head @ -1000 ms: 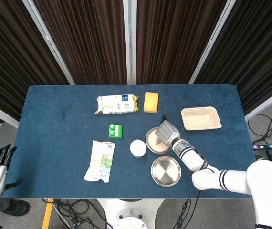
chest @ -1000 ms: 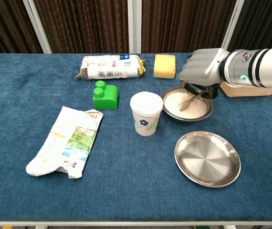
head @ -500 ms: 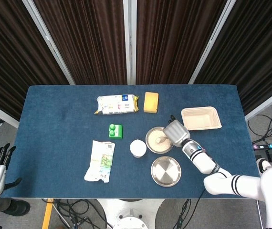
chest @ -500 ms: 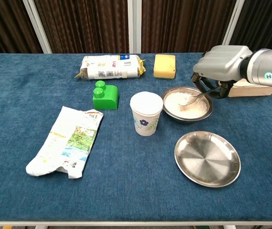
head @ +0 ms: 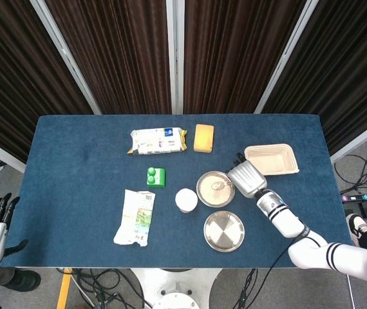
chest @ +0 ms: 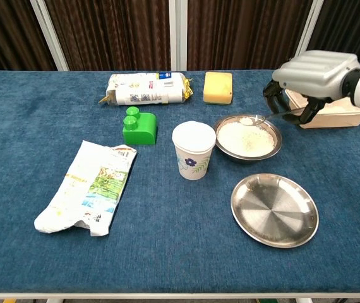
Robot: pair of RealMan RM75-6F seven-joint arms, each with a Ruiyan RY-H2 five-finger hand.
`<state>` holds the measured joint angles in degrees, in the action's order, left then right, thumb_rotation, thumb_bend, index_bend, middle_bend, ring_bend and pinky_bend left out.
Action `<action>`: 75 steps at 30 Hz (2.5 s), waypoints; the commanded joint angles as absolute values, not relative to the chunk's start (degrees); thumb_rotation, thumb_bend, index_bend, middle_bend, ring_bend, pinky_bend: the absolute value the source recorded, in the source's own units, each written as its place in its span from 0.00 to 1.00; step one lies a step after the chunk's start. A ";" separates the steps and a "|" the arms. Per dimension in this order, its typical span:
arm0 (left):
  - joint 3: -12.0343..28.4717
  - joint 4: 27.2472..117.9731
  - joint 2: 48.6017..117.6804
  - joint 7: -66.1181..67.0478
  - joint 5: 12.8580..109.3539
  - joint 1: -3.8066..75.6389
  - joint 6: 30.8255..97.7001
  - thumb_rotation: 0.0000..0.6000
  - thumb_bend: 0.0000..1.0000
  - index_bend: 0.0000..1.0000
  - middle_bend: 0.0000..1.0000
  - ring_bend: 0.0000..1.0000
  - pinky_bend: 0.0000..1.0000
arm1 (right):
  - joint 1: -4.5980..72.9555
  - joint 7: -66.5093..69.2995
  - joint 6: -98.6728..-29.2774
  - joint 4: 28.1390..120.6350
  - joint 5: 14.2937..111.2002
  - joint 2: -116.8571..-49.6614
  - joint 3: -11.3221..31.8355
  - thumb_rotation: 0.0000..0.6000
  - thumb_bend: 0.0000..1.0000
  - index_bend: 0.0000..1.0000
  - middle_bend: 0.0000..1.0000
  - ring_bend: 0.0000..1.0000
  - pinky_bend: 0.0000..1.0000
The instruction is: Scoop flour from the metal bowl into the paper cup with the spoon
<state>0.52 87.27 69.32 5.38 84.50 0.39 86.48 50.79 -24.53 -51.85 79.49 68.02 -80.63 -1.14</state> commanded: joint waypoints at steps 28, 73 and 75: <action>0.31 84.35 70.48 2.52 84.60 -0.14 86.78 1.00 0.00 0.11 0.05 0.01 0.00 | 65.68 -56.21 -42.16 92.00 61.95 -78.73 2.34 1.00 0.36 0.63 0.59 0.29 0.07; 0.42 81.32 72.07 -0.16 84.34 -1.24 87.17 1.00 0.00 0.11 0.05 0.01 0.00 | 71.77 -89.33 -55.38 97.96 58.67 -82.00 -5.96 1.00 0.33 0.65 0.59 0.29 0.00; 0.51 81.53 71.94 -0.02 84.33 -1.15 87.10 1.00 0.00 0.11 0.05 0.01 0.00 | 70.36 -86.40 -56.98 98.18 59.25 -81.59 -5.51 1.00 0.33 0.65 0.59 0.29 0.00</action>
